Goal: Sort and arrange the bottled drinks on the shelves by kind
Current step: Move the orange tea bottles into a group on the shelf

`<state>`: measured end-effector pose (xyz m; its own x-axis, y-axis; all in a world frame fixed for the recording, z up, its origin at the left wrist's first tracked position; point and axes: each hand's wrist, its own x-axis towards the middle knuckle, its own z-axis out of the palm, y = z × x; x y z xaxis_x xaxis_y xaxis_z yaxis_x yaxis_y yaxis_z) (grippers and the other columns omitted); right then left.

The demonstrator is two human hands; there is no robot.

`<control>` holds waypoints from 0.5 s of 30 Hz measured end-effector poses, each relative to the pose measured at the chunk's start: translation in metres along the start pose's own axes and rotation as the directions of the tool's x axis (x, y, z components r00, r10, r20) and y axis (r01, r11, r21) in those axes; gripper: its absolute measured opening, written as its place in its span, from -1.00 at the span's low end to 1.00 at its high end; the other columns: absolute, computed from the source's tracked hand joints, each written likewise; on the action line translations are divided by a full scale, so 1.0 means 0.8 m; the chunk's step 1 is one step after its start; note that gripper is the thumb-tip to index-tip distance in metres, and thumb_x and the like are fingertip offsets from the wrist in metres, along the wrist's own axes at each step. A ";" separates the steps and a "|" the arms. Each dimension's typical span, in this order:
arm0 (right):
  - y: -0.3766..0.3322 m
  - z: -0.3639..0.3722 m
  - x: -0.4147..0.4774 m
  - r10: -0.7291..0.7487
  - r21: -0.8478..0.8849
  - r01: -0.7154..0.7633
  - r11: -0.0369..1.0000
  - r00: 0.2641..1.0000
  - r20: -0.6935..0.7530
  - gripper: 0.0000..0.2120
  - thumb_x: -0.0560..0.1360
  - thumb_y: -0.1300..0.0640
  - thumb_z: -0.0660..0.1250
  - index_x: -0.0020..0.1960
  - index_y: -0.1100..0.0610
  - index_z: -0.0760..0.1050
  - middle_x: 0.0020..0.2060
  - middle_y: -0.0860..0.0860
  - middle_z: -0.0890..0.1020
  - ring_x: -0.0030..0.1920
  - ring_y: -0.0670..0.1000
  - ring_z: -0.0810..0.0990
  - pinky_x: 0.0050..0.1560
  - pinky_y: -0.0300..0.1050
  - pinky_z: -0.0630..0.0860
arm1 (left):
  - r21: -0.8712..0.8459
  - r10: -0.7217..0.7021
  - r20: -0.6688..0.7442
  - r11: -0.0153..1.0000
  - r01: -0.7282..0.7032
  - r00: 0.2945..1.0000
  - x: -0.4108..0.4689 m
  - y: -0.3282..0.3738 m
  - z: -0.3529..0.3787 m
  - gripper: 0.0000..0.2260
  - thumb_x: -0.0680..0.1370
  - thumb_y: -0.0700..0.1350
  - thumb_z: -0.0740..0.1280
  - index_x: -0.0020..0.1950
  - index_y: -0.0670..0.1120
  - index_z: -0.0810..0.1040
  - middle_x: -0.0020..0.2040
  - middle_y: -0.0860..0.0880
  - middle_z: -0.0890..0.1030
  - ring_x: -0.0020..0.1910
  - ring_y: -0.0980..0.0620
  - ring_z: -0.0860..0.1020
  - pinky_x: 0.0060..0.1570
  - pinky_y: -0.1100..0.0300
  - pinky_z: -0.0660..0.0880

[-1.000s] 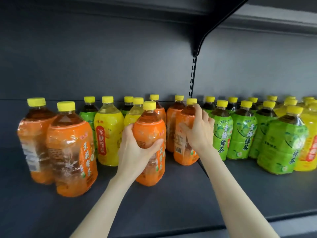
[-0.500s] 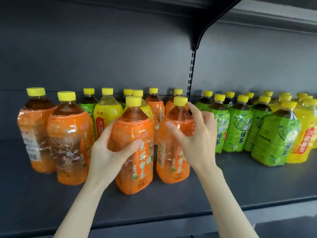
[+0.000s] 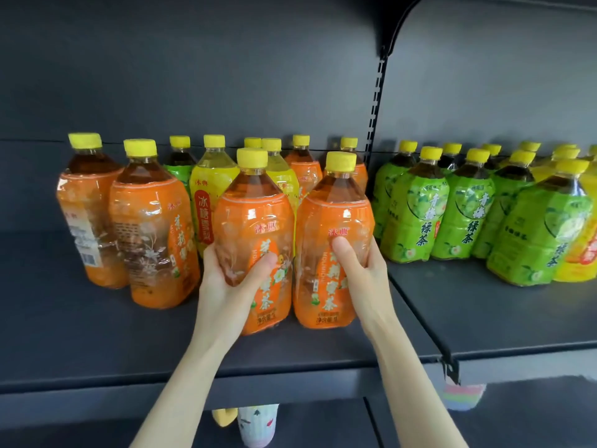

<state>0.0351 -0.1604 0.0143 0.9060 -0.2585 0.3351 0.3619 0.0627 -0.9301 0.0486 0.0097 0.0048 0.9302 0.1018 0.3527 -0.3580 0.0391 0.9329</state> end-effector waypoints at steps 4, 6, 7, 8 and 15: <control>-0.001 0.005 -0.015 -0.040 -0.054 0.037 0.998 0.997 -0.072 -0.42 0.21 -0.30 0.41 0.16 -0.10 0.46 -0.03 -0.16 0.69 -0.01 -0.11 0.68 -0.01 -0.08 0.63 | -0.012 0.020 -0.012 1.000 -0.020 1.000 -0.006 0.006 0.002 -0.32 0.31 0.20 0.42 0.35 0.05 0.31 0.14 0.14 0.53 0.07 0.20 0.53 -0.11 0.31 0.45; -0.006 0.000 -0.028 -0.056 -0.072 0.050 0.996 0.995 -0.084 -0.46 0.22 -0.30 0.40 0.13 -0.11 0.47 -0.04 -0.16 0.69 -0.02 -0.10 0.68 0.01 -0.03 0.62 | -0.026 0.043 -0.020 0.999 -0.043 0.999 -0.016 0.009 0.005 -0.37 0.33 0.20 0.41 0.34 0.07 0.33 0.14 0.14 0.54 0.03 0.25 0.55 -0.14 0.37 0.45; -0.010 -0.004 -0.036 -0.064 -0.079 0.057 0.995 0.994 -0.093 -0.49 0.23 -0.30 0.40 0.10 -0.10 0.48 -0.05 -0.14 0.69 -0.03 -0.10 0.68 0.01 -0.02 0.62 | -0.035 0.054 -0.017 0.998 -0.055 0.998 -0.024 0.010 0.006 -0.38 0.35 0.21 0.43 0.33 0.08 0.34 0.14 0.14 0.55 0.02 0.28 0.56 -0.15 0.39 0.46; -0.015 -0.011 -0.045 -0.072 -0.082 0.064 0.995 0.992 -0.103 -0.50 0.23 -0.30 0.39 0.08 -0.09 0.50 -0.07 -0.13 0.70 -0.05 -0.09 0.68 0.00 -0.03 0.62 | -0.049 0.066 -0.011 0.997 -0.066 0.998 -0.033 0.013 0.009 -0.39 0.35 0.24 0.43 0.33 0.10 0.35 0.13 0.14 0.56 0.02 0.28 0.56 -0.14 0.38 0.48; -0.073 -0.099 -0.103 -0.095 -0.138 0.067 0.988 0.973 -0.212 -0.54 0.21 -0.35 0.36 -0.05 -0.06 0.53 -0.19 -0.09 0.71 -0.17 -0.08 0.70 -0.11 -0.07 0.62 | -0.163 0.134 0.079 0.979 -0.119 0.988 -0.101 0.063 0.073 -0.55 0.29 0.29 0.32 0.15 0.25 0.45 0.05 0.19 0.63 0.06 0.16 0.60 0.03 0.08 0.52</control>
<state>-0.0779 -0.2188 0.0292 0.8001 -0.4621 0.3826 0.3876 -0.0885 -0.9176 -0.0402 -0.0545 0.0276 0.8775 0.0268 0.4788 -0.4749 0.1880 0.8597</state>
